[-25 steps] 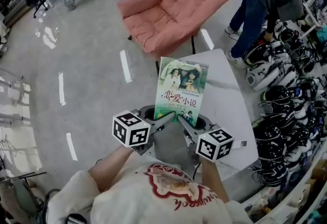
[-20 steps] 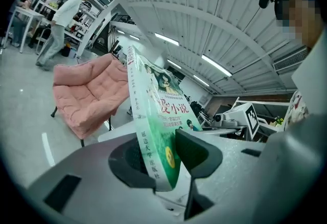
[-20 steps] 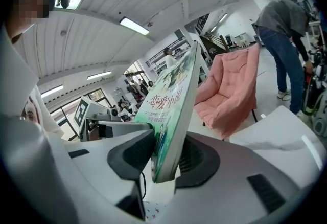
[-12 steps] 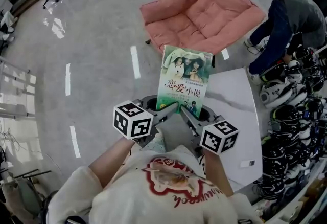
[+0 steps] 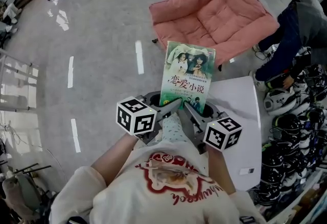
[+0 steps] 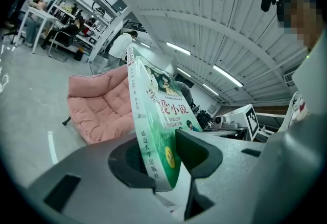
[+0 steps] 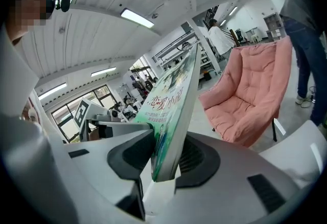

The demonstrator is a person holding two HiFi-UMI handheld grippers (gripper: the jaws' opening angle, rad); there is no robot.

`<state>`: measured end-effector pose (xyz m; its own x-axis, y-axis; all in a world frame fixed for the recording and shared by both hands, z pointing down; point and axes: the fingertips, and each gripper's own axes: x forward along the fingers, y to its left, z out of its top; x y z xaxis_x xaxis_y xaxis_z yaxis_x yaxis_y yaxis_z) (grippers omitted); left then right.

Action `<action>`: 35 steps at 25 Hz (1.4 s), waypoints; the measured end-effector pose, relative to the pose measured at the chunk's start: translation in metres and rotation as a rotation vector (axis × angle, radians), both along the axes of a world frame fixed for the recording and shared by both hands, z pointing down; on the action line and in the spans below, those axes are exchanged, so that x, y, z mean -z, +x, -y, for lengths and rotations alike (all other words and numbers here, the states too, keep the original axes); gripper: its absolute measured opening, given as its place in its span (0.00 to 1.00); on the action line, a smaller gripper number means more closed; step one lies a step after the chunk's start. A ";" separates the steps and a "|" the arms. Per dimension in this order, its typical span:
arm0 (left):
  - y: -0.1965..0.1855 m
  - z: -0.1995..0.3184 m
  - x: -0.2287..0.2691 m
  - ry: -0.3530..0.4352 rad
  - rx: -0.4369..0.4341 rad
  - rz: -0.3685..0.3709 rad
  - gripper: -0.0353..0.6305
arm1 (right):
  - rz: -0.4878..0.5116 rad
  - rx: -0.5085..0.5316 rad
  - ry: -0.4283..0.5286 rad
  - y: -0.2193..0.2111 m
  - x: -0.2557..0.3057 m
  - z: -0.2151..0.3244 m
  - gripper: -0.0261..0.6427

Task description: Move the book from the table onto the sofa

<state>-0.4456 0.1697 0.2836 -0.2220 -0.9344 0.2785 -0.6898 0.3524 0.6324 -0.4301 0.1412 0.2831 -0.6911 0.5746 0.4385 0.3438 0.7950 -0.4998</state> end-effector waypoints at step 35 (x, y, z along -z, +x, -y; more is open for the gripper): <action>-0.074 0.000 0.035 -0.076 -0.080 0.049 0.24 | 0.065 -0.114 -0.054 -0.072 0.031 -0.002 0.23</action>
